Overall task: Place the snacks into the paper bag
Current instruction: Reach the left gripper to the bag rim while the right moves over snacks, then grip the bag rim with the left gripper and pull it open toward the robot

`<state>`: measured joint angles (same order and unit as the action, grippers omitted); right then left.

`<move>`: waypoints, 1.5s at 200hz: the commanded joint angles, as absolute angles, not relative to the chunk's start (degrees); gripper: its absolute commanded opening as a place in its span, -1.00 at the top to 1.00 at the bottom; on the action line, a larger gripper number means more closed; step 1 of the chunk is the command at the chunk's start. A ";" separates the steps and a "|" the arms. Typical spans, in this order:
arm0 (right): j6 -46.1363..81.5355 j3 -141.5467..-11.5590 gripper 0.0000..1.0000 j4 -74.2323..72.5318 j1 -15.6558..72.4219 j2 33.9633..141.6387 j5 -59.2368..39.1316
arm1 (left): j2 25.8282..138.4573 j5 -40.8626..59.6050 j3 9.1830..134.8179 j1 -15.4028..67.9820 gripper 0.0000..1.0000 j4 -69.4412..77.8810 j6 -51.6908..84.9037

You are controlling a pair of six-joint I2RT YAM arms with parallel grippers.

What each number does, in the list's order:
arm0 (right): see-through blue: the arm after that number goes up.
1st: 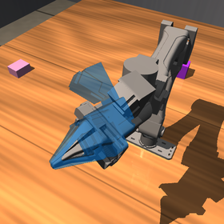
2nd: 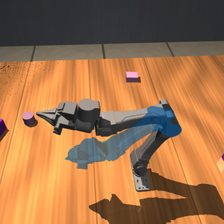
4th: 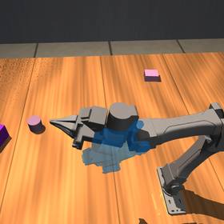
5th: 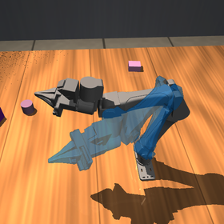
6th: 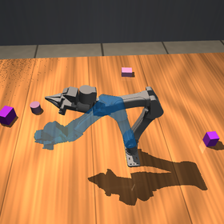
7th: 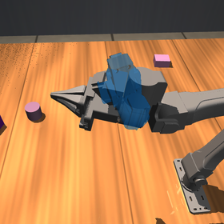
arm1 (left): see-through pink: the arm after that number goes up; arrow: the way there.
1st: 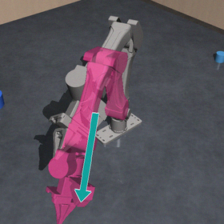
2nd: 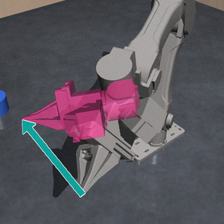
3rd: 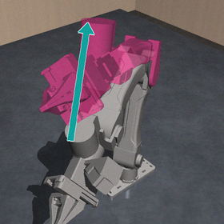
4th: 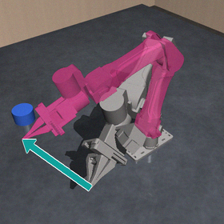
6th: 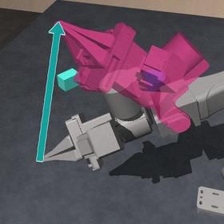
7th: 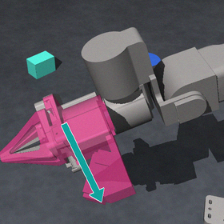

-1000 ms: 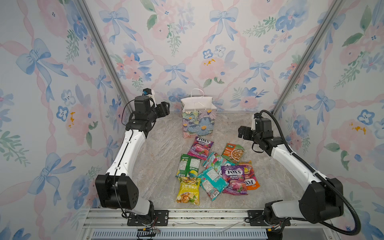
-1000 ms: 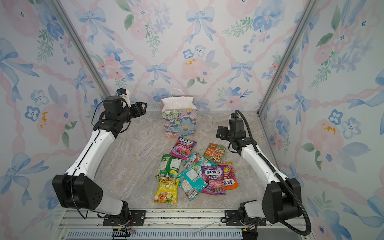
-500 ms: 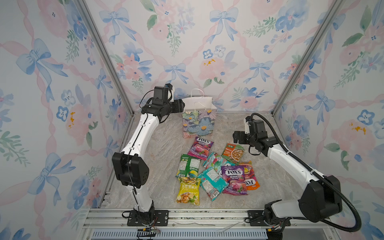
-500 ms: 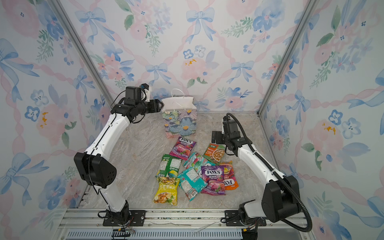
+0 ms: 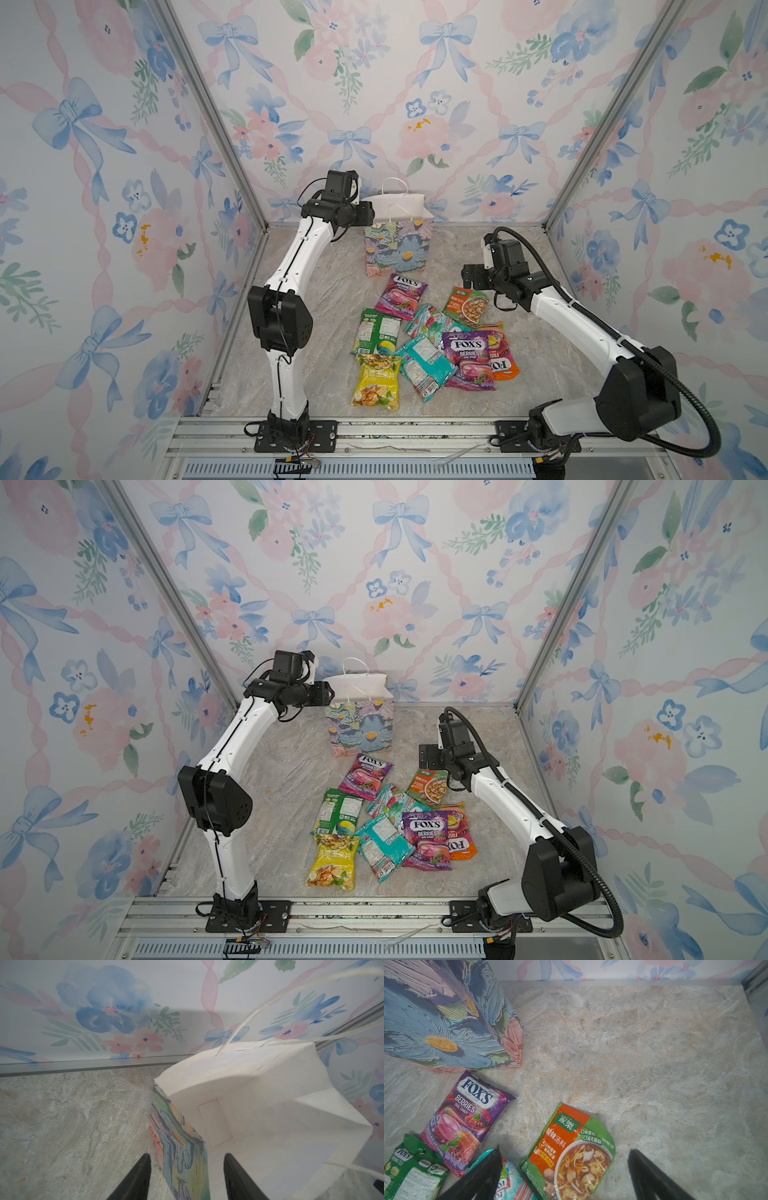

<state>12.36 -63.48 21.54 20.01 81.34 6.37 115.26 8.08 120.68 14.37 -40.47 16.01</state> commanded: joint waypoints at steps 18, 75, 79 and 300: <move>11.60 -63.71 -0.93 22.84 20.73 79.27 7.73 | 116.55 6.42 123.22 14.85 -0.02 -41.35 15.26; 11.93 -62.94 -0.93 22.48 20.74 77.83 7.87 | 116.81 6.24 123.40 15.19 0.44 -41.39 15.90; 11.95 -62.85 -0.93 22.50 20.70 77.81 7.68 | 116.77 6.32 123.39 15.19 0.46 -41.37 16.00; 14.12 -66.34 -0.93 18.22 24.23 85.61 1.11 | 83.53 -8.28 88.10 13.64 1.00 -41.18 21.09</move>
<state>13.06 -63.61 19.40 23.03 84.09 2.48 89.01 -6.83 93.76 14.81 -40.49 18.44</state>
